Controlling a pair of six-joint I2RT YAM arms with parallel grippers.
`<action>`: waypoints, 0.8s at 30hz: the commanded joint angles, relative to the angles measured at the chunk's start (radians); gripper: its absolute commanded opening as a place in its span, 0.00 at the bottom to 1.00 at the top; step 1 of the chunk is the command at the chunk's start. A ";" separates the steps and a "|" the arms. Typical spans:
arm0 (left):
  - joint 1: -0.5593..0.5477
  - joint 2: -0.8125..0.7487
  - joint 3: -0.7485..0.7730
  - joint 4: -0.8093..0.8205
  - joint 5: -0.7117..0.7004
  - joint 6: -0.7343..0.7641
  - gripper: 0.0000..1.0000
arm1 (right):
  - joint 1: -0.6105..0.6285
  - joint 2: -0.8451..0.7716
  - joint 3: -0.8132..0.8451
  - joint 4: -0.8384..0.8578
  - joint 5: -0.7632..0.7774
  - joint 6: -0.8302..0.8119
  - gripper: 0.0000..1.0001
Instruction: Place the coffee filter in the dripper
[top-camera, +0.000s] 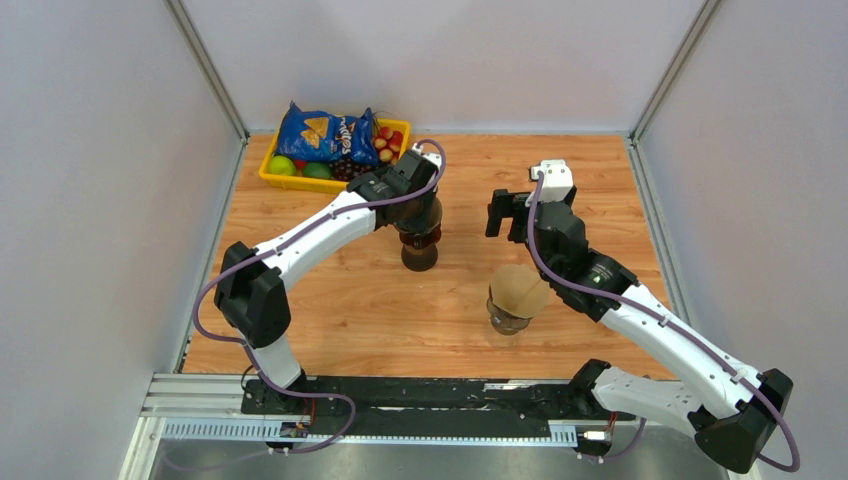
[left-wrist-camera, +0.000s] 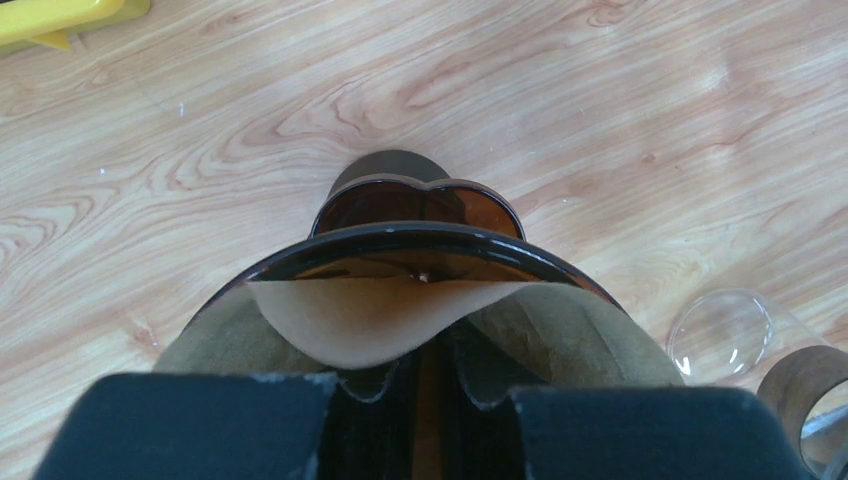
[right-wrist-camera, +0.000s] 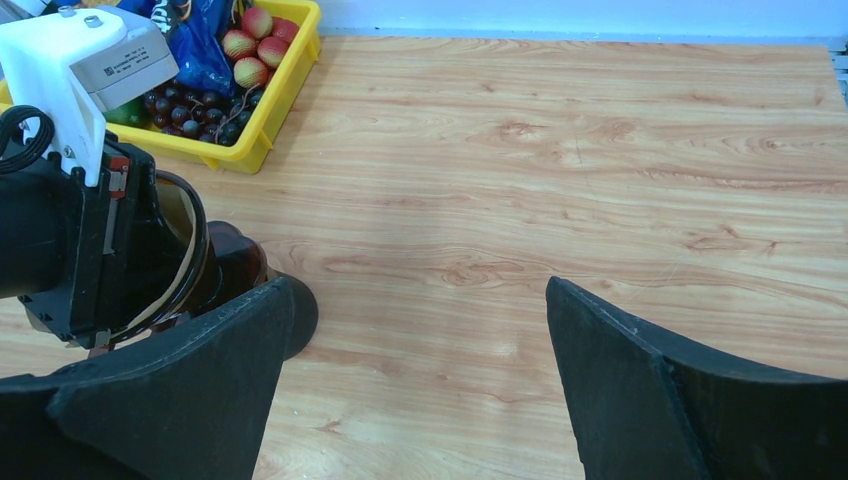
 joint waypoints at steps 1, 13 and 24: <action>0.001 -0.001 0.063 -0.014 0.019 -0.008 0.18 | -0.006 -0.006 0.002 0.034 0.018 -0.011 1.00; 0.001 -0.016 0.099 -0.020 0.013 0.004 0.23 | -0.006 -0.009 0.002 0.034 0.018 -0.011 1.00; 0.001 -0.008 0.117 -0.023 0.022 0.008 0.24 | -0.006 -0.010 0.000 0.034 0.018 -0.011 1.00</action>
